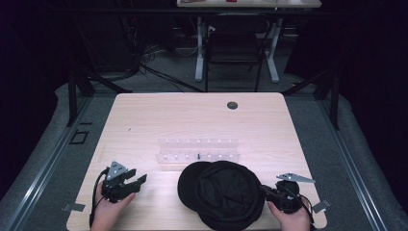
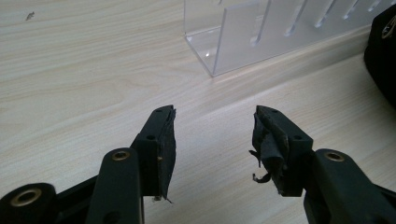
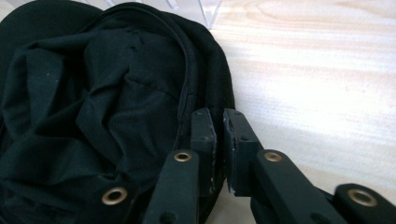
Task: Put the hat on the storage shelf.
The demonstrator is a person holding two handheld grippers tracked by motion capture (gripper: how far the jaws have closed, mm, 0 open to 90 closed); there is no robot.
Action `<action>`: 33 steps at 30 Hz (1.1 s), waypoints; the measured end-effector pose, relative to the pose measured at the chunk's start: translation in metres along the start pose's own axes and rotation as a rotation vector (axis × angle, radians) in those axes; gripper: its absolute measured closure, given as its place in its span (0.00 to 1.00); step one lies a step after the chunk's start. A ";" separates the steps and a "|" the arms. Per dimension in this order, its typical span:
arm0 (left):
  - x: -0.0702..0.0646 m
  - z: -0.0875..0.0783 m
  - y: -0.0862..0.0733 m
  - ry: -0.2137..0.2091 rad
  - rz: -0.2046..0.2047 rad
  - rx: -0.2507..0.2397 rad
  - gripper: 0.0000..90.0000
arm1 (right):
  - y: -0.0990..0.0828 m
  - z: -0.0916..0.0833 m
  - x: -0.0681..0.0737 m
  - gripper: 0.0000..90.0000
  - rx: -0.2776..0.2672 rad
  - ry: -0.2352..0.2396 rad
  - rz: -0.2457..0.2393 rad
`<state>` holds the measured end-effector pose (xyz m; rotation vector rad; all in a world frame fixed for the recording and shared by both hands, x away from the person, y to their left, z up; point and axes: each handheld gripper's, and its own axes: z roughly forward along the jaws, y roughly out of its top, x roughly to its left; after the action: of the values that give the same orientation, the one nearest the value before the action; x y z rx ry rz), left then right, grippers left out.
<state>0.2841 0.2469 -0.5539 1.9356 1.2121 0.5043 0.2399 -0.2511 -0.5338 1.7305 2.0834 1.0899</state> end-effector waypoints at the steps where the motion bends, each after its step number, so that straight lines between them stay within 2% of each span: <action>1: 0.000 -0.001 0.000 0.002 0.000 0.000 0.54 | 0.002 -0.001 -0.001 0.94 -0.001 0.001 -0.006; 5: 0.000 -0.001 -0.001 0.004 -0.007 -0.007 0.54 | 0.011 -0.001 -0.007 0.94 0.003 -0.008 -0.010; 10: 0.000 0.000 -0.001 0.003 -0.004 0.006 0.54 | 0.024 0.001 -0.020 0.94 0.001 -0.023 0.010; 13: -0.001 0.001 -0.001 0.002 0.000 0.008 0.54 | 0.031 0.002 -0.027 0.94 -0.003 -0.047 0.016; 18: -0.001 0.002 -0.001 0.005 0.005 0.016 0.54 | 0.040 0.000 -0.034 0.94 0.016 -0.078 -0.002; 21: -0.002 0.002 -0.002 0.005 0.005 0.016 0.54 | 0.044 -0.002 -0.035 0.93 0.055 -0.091 -0.022; 25: -0.003 0.003 -0.002 0.004 0.012 0.021 0.54 | 0.051 -0.001 -0.036 0.91 0.146 -0.081 -0.070; 29: -0.004 0.004 -0.002 0.002 0.012 0.026 0.54 | 0.060 0.000 -0.037 0.85 0.228 -0.068 -0.085; 33: -0.005 0.004 -0.002 0.003 0.013 0.027 0.54 | 0.069 0.000 -0.037 0.83 0.328 -0.057 -0.078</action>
<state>0.2837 0.2414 -0.5579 1.9671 1.2151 0.5002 0.3018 -0.2829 -0.4987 1.7744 2.3753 0.6981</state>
